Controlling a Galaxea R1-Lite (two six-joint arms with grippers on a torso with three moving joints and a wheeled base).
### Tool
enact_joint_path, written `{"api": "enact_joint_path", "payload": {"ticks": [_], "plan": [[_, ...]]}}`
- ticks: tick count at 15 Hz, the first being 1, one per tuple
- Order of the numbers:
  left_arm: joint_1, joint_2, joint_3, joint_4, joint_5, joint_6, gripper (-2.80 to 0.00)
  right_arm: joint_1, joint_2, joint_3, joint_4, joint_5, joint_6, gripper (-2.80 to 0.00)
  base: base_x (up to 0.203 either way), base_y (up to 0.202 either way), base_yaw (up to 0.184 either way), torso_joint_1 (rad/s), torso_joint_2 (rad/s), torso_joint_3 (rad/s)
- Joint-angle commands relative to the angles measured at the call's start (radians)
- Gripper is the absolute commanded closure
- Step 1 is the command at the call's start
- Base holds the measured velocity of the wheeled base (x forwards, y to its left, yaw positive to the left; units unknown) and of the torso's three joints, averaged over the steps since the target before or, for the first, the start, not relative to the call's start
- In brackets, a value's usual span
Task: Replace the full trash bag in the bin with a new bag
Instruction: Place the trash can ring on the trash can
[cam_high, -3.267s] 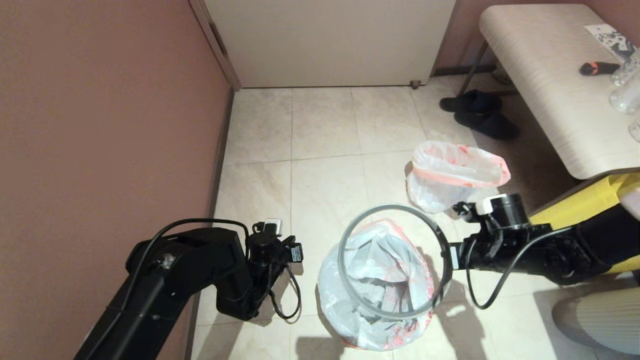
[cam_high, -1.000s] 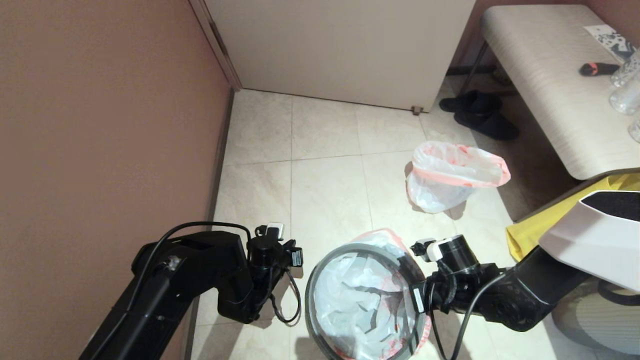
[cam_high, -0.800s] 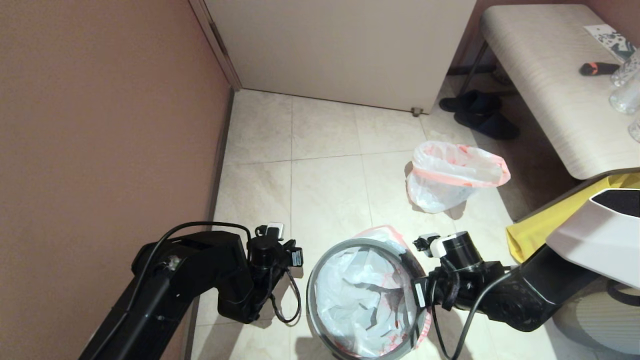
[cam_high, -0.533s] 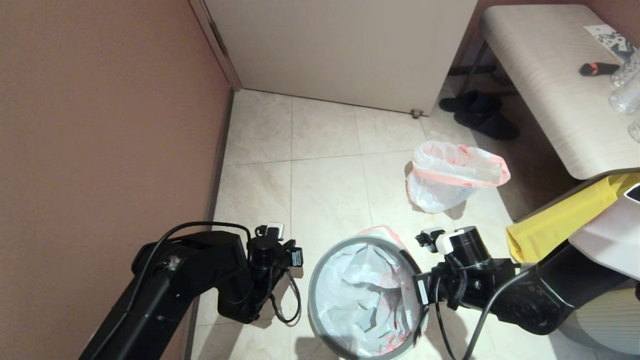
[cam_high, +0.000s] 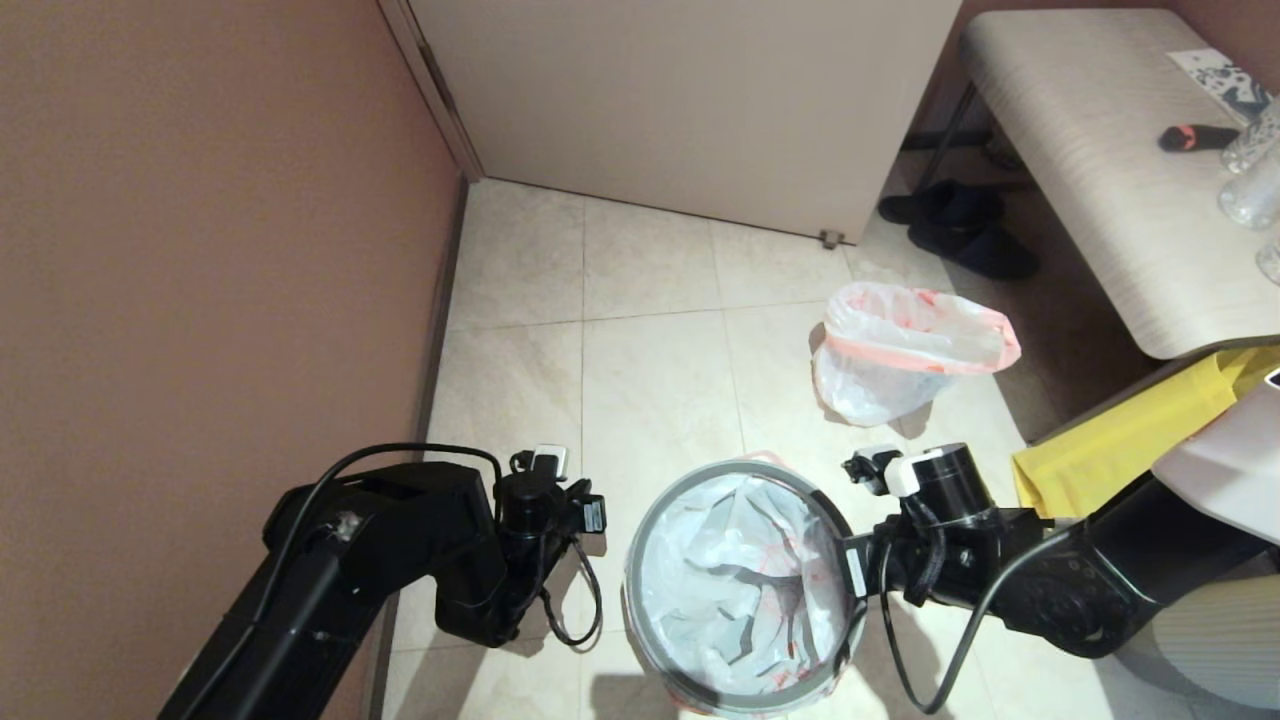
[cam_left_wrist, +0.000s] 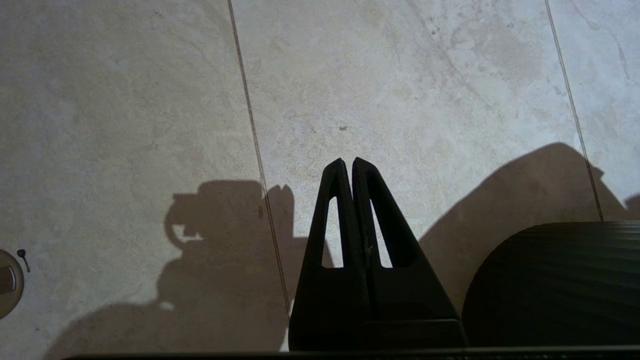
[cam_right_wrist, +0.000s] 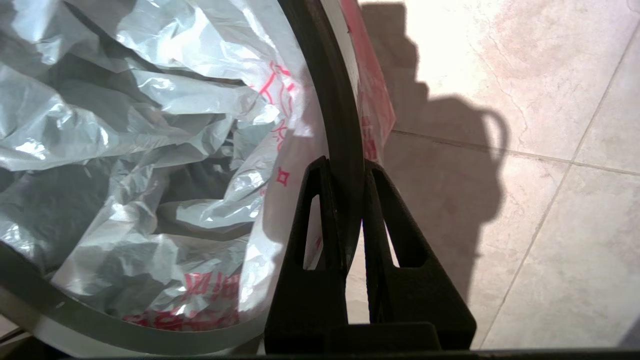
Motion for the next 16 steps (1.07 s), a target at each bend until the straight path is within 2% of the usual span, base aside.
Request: {"api": "enact_joint_path", "payload": {"ticks": [1, 7, 16], "plan": [[0.0, 0.002, 0.0, -0.007, 0.001, 0.0, 0.0, -0.008, 0.038, -0.005, -0.005, 0.0, -0.003, 0.0, 0.0, 0.0, 0.0, 0.0, 0.0, 0.0], [0.0, 0.002, 0.0, -0.007, 0.001, -0.001, 0.0, -0.005, 0.079, -0.008, -0.022, 0.0, -0.004, 0.0, 0.0, 0.0, 0.0, 0.0, 0.0, 0.0], [0.0, 0.003, -0.001, -0.008, 0.001, 0.0, 0.0, 0.009, 0.032, 0.004, -0.019, 0.0, -0.004, 0.0, 0.0, 0.0, 0.0, 0.0, 0.0, 0.0]]}}
